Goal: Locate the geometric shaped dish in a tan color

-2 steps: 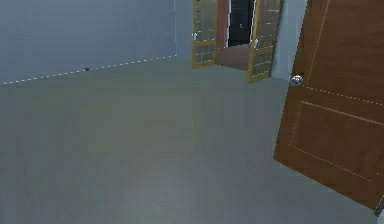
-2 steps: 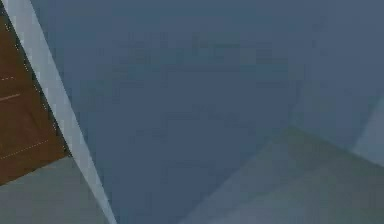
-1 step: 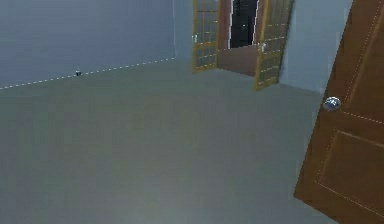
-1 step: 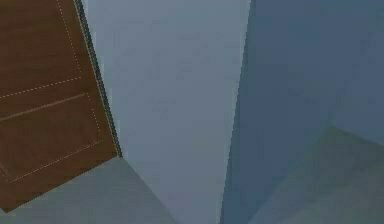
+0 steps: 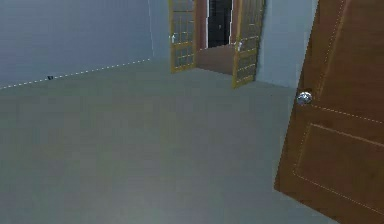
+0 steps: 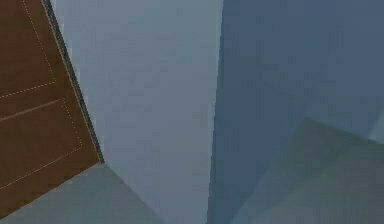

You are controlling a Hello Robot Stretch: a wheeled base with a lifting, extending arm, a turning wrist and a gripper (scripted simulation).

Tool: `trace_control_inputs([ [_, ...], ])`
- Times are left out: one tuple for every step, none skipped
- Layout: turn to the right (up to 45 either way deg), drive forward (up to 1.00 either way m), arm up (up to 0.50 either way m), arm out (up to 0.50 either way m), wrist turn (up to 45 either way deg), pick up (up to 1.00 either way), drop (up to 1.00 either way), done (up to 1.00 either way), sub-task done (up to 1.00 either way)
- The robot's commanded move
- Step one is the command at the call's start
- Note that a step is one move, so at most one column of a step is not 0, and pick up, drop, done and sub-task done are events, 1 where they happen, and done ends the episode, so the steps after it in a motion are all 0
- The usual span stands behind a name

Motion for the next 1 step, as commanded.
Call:
trace_control_inputs([
  [0.0, 1.0, 0.0, 0.0, 0.0, 0.0, 0.0, 0.0, 0.0],
])
